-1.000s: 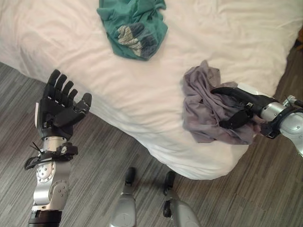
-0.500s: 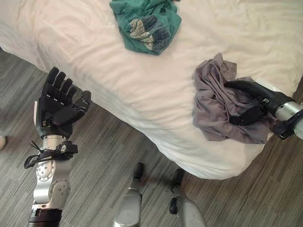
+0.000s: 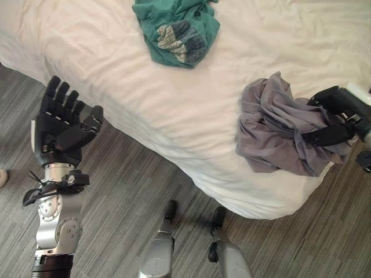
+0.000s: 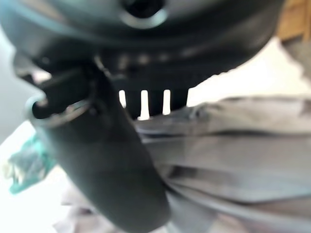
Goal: Pick up bed clothes into laundry basket.
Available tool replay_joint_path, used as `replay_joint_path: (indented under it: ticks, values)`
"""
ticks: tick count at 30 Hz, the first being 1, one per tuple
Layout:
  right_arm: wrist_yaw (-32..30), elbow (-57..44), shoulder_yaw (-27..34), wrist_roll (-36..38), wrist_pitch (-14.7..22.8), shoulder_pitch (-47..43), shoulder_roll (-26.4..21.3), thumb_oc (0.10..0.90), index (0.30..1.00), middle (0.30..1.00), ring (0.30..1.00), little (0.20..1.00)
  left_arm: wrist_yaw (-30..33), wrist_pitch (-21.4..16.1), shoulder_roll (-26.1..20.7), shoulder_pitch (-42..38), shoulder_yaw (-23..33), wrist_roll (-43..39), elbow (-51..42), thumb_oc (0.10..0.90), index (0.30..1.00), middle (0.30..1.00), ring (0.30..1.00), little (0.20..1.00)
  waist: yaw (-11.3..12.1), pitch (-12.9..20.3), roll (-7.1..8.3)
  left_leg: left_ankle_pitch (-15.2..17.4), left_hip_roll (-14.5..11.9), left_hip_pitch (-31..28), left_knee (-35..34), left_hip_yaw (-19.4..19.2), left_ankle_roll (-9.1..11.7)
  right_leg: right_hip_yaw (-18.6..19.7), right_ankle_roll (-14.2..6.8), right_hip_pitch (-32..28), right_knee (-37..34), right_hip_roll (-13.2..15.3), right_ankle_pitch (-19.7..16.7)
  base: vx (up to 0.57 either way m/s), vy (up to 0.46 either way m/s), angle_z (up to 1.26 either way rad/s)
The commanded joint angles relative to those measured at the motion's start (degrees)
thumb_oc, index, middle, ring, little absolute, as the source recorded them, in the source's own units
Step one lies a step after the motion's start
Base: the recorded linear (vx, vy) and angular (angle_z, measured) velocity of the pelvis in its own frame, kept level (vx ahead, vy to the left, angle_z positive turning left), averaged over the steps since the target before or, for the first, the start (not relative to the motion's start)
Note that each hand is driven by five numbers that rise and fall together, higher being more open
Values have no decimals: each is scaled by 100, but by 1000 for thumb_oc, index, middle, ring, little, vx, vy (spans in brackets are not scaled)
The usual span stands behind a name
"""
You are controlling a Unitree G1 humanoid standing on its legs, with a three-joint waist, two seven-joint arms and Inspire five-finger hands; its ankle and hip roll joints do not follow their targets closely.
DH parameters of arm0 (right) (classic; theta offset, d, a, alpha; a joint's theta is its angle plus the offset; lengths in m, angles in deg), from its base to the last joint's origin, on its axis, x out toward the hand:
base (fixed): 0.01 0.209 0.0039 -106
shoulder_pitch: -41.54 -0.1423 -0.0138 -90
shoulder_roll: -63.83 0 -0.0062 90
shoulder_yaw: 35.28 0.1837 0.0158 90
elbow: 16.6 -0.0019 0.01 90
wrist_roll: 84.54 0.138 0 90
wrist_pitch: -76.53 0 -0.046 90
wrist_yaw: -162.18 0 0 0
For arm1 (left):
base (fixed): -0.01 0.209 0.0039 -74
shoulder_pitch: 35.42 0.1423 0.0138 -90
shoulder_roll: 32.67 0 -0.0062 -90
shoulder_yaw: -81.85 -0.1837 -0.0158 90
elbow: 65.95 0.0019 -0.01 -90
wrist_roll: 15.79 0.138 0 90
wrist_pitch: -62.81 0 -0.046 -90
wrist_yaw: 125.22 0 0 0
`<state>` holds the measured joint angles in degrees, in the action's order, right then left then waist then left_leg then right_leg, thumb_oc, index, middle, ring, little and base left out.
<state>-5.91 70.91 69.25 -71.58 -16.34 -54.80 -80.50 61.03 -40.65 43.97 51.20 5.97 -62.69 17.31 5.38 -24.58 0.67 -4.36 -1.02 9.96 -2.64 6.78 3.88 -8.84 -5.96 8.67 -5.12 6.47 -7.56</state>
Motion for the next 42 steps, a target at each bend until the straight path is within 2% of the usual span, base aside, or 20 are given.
replay_joint_path:
  ticks: [1,3,4,5,8,9,12,13,16,17,19,23,28,31,33,35,36,38,39,42]
  values:
    - [-779,-32,407,424,629,-402,110,400,300,300,300,300,22,-652,-210,-144,399,267,-705,800,900,900,900,900,-235,739,326,269,298,-155,-190,-220,-248,340,-283,-384,779,313,1001,14,43,-10]
    - [-822,-123,595,557,689,-231,383,400,300,300,300,300,49,-650,-199,-136,426,300,-711,800,900,900,900,900,-244,781,357,311,300,-199,-186,-265,-261,376,-301,-410,750,318,975,23,72,-17]
    - [-911,-161,788,790,828,-43,902,400,300,300,300,300,52,-651,-147,-132,487,331,-759,800,900,900,900,900,-322,861,363,381,308,-276,-172,-353,-286,444,-332,-448,712,322,937,27,91,-24]
    - [-912,-199,833,790,824,16,939,400,300,300,300,300,57,-646,-167,-126,476,334,-769,800,900,900,900,900,-291,860,385,391,308,-287,-170,-367,-288,458,-335,-457,702,323,932,42,125,-27]
    - [-1129,-266,997,1111,1038,239,2132,400,300,300,300,300,85,-643,-90,-145,601,352,-640,800,900,900,900,900,-461,974,414,527,283,-413,-15,-645,-348,642,-436,-443,741,338,747,10,109,-31]
    - [-1131,-287,1007,1106,1030,258,2155,400,300,300,300,300,85,-642,-105,-143,597,351,-637,800,900,900,900,900,-440,990,429,588,282,-441,-21,-656,-348,660,-442,-459,742,337,795,-45,80,-50]
    - [-1322,-384,984,1139,1152,265,2911,400,300,300,300,300,127,-657,-183,-223,671,475,-507,800,900,900,900,900,-518,918,415,746,106,-677,170,-987,-428,608,-562,-184,1728,253,732,-22,92,-65]
    - [-1411,-322,1058,1133,1162,329,3041,400,300,300,300,300,117,-646,-172,-274,652,504,-501,800,900,900,900,900,-601,930,414,745,87,-726,206,-1008,-435,694,-548,-163,1826,90,800,-61,92,-69]
    - [-1486,-220,1259,1152,1228,518,3171,400,300,300,300,300,99,-650,-152,-350,626,531,-462,800,900,900,900,900,-671,991,422,788,79,-838,220,-1033,-436,816,-406,-129,1850,-198,1062,2,33,-49]
    - [-1556,-249,1283,1210,1293,539,3234,400,300,300,300,300,140,-651,-106,-378,615,568,-444,800,900,900,900,900,-687,1113,466,816,90,-908,222,-1184,-439,604,-257,-187,1646,-293,1143,8,-2,-18]
    - [-1607,-180,1287,1184,1280,602,3256,400,300,300,300,300,153,-590,-55,-324,616,615,-440,800,900,900,900,900,-656,1212,524,844,112,-952,276,-1278,-421,413,-139,-378,1351,-282,1220,2,-42,-38]
    - [-1620,-140,1330,1325,1349,662,3295,400,300,300,300,300,99,-563,102,-169,667,586,-444,800,900,900,900,900,-628,1380,559,844,62,-1077,242,-1322,-382,522,-33,-636,1036,-426,1223,20,-102,-17]
    - [-1568,-31,1269,1597,1371,581,3103,400,300,300,300,300,-80,-493,116,-170,598,495,-380,800,900,900,900,900,-527,1353,617,1096,-94,-756,1666,-1114,-168,510,239,-1137,828,-505,1346,-18,-130,1]
    - [-1582,21,1202,1724,1361,542,3109,400,300,300,300,300,2,-475,74,-221,553,554,-342,800,900,900,900,900,-511,1325,564,905,-276,-599,1623,-998,-67,494,230,-1264,776,-445,1356,-32,17,3]
    - [-1541,-73,1246,1704,1292,566,2939,400,300,300,300,300,162,-366,-610,-314,591,1146,-49,800,900,900,900,900,-545,1475,433,270,-676,-579,798,-981,121,444,135,-1326,640,-385,1272,17,128,31]
    - [-1596,-73,1247,1722,1309,528,2802,400,300,300,300,300,294,-285,-1092,-512,547,1392,266,800,900,900,900,900,-571,1486,389,31,-823,-524,594,-884,232,475,103,-1325,695,-341,1300,28,101,21]
    - [-1597,-70,1249,1724,1310,524,2809,400,300,300,300,300,298,-294,-1110,-536,533,1393,291,800,900,900,900,900,-571,1481,396,18,-826,-530,576,-880,238,471,106,-1321,702,-345,1302,16,70,0]
    - [-1609,-79,1370,1807,1261,645,2724,400,300,300,300,300,322,-150,-1917,-688,544,1752,860,800,900,900,900,900,-667,1505,284,-96,-1053,-612,468,-924,367,472,30,-1343,760,-255,1360,40,146,0]
    - [-1608,-81,1377,1807,1260,648,2733,400,300,300,300,300,319,-160,-1931,-708,528,1747,881,800,900,900,900,900,-659,1498,291,-98,-1054,-620,461,-926,369,474,31,-1346,762,-255,1362,57,177,-3]
    - [-1619,-47,1488,1816,1248,744,2746,400,300,300,300,300,383,-16,-3039,-1010,415,2272,1803,800,900,900,900,900,-828,1647,93,0,-990,-843,246,-1118,356,443,-128,-1427,677,-111,1325,126,249,-11]
